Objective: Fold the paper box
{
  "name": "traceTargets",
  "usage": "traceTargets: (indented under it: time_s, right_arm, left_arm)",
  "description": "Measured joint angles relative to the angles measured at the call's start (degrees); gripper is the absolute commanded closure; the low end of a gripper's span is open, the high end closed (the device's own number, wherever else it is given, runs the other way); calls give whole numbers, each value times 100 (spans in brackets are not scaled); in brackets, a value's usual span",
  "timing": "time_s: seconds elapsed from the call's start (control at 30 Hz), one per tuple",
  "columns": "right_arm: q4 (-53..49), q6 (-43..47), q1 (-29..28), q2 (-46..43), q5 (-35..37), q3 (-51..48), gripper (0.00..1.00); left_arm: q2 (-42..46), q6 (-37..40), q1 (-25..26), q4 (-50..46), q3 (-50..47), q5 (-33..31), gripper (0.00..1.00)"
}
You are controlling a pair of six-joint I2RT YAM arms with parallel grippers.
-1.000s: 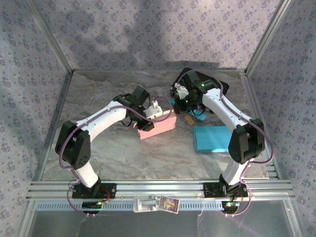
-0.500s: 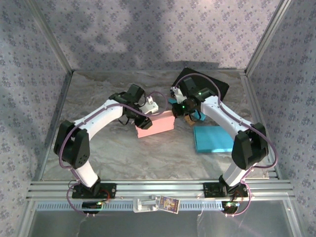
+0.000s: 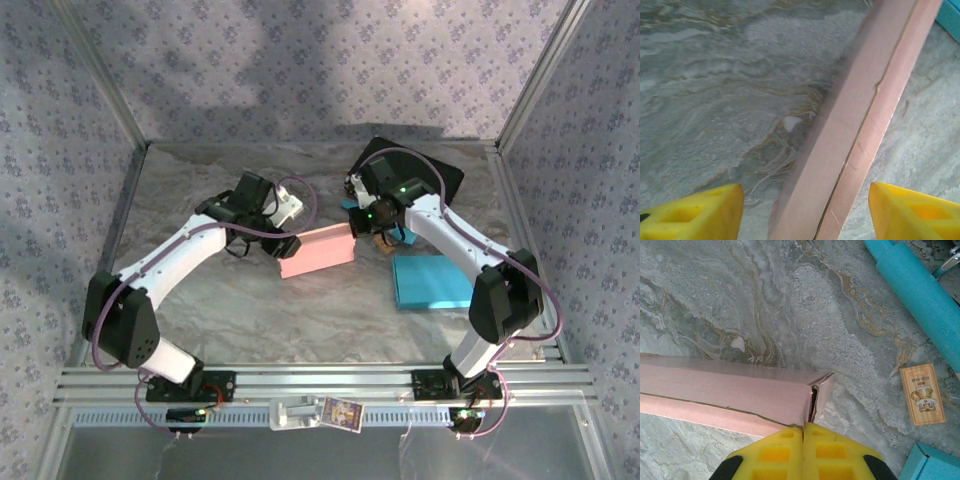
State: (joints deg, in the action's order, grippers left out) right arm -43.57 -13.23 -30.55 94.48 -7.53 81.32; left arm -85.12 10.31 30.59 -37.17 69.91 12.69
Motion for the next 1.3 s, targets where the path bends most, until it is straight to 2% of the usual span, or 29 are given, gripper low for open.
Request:
traceTargets:
  time_s: [0.13, 0.3, 0.5, 0.77, 0.97, 1.3]
  right_arm:
    - [-70, -221, -107, 15, 103, 96, 100]
    - [-125, -382, -205, 57, 144, 195, 100]
    - [-225, -446, -212, 199, 160, 334, 100]
    - [-254, -461, -212, 282, 157, 380, 100]
    - [-278, -485, -197, 295, 153, 407, 100]
    - [-293, -505, -179, 326, 111, 435, 100]
  left_arm:
    - [291, -385, -138, -151, 48, -284, 39]
    - [459, -595, -304, -826, 284, -503, 47]
    - [509, -859, -614, -1534, 291, -437, 51]
    - [503, -1215, -960, -1670, 289, -144, 55]
    - [262, -1231, -914, -1665, 376, 151, 61]
    - [-28, -1091, -682, -1657, 551, 120, 71]
